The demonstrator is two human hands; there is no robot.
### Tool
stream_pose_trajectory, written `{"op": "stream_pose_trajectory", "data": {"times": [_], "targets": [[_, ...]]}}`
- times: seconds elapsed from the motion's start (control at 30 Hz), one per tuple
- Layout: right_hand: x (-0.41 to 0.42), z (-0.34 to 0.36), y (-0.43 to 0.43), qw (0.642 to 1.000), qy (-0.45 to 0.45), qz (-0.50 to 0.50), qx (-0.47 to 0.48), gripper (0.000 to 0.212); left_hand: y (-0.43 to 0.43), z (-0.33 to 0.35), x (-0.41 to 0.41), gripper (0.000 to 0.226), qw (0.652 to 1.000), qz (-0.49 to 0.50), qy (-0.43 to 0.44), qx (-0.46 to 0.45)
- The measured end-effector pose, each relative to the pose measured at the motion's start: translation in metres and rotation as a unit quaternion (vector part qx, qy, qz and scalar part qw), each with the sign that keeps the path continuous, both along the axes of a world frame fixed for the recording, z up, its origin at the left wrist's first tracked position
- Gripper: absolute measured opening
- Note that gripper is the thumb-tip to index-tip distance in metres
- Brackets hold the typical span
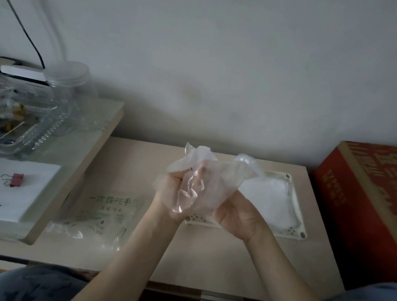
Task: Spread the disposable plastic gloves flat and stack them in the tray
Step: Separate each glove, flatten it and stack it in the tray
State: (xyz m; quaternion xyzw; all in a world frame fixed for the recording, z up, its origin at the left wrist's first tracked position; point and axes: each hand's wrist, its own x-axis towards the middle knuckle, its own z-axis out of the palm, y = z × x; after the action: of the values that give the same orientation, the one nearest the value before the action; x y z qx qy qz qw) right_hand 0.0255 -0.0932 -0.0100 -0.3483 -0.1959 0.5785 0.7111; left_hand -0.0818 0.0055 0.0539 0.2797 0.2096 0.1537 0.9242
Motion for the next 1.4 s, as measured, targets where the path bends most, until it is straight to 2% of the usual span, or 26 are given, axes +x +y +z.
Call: {"op": "stream_pose_trajectory", "data": {"times": [0.03,0.1,0.13,0.2,0.23,0.3,0.33,0.43,0.5,0.6,0.7,0.77,0.8,0.93,1.0,1.13,1.23,1.4], "targets": [[0.007,0.003,-0.006,0.999,-0.008,-0.034,-0.005,0.060,0.000,0.003,0.003,0.029,0.998,0.036,0.053,0.008],[0.022,0.011,-0.019,0.991,-0.017,-0.128,-0.040,0.052,-0.003,0.004,0.014,0.012,0.997,-0.076,-0.006,-0.033],[0.030,0.016,-0.027,0.983,-0.014,-0.177,-0.056,0.047,-0.001,-0.004,0.021,0.004,0.996,-0.071,0.014,-0.043],[0.049,0.021,-0.042,0.963,-0.031,-0.257,-0.080,0.026,-0.002,-0.021,0.039,0.011,0.993,0.040,0.108,-0.018],[0.056,0.020,-0.047,0.953,-0.046,-0.282,-0.099,0.018,-0.002,-0.028,0.042,0.013,0.980,0.092,0.171,0.048],[0.070,0.014,-0.061,0.926,-0.091,-0.324,-0.169,0.022,-0.009,-0.035,0.049,0.015,0.948,0.088,0.239,0.190],[0.076,0.008,-0.067,0.911,-0.115,-0.337,-0.210,0.025,-0.011,-0.040,0.053,0.017,0.937,0.076,0.257,0.224],[0.088,-0.014,-0.084,0.856,-0.191,-0.348,-0.330,0.023,-0.010,-0.056,0.064,0.017,0.930,0.037,0.289,0.224],[0.088,-0.025,-0.089,0.838,-0.216,-0.345,-0.362,0.017,-0.010,-0.063,0.071,0.029,0.935,0.005,0.301,0.188],[0.085,-0.033,-0.090,0.846,-0.210,-0.328,-0.365,0.011,-0.013,-0.078,0.084,0.047,0.920,-0.047,0.342,0.185],[0.085,-0.035,-0.087,0.853,-0.223,-0.298,-0.365,0.023,-0.019,-0.092,0.092,0.030,0.889,-0.052,0.359,0.280],[0.086,-0.033,-0.087,0.842,-0.269,-0.297,-0.361,0.027,-0.017,-0.100,0.095,0.015,0.867,-0.025,0.360,0.345],[0.087,-0.032,-0.088,0.837,-0.288,-0.307,-0.349,0.029,-0.016,-0.100,0.098,0.009,0.866,-0.011,0.346,0.360],[0.089,-0.031,-0.088,0.849,-0.298,-0.349,-0.262,0.035,-0.013,-0.081,0.102,0.013,0.897,0.031,0.226,0.378],[0.088,-0.033,-0.086,0.856,-0.276,-0.361,-0.246,0.036,-0.009,-0.074,0.103,0.012,0.914,0.032,0.197,0.352],[0.090,-0.041,-0.084,0.877,-0.141,-0.392,-0.237,0.034,0.008,-0.077,0.097,0.011,0.961,0.046,0.207,0.178],[0.094,-0.043,-0.082,0.874,-0.070,-0.397,-0.271,0.035,0.017,-0.086,0.091,0.012,0.968,0.055,0.226,0.097],[0.098,-0.044,-0.078,0.852,-0.081,-0.392,-0.337,0.032,0.023,-0.091,0.088,0.017,0.962,0.098,0.247,0.056]]}}
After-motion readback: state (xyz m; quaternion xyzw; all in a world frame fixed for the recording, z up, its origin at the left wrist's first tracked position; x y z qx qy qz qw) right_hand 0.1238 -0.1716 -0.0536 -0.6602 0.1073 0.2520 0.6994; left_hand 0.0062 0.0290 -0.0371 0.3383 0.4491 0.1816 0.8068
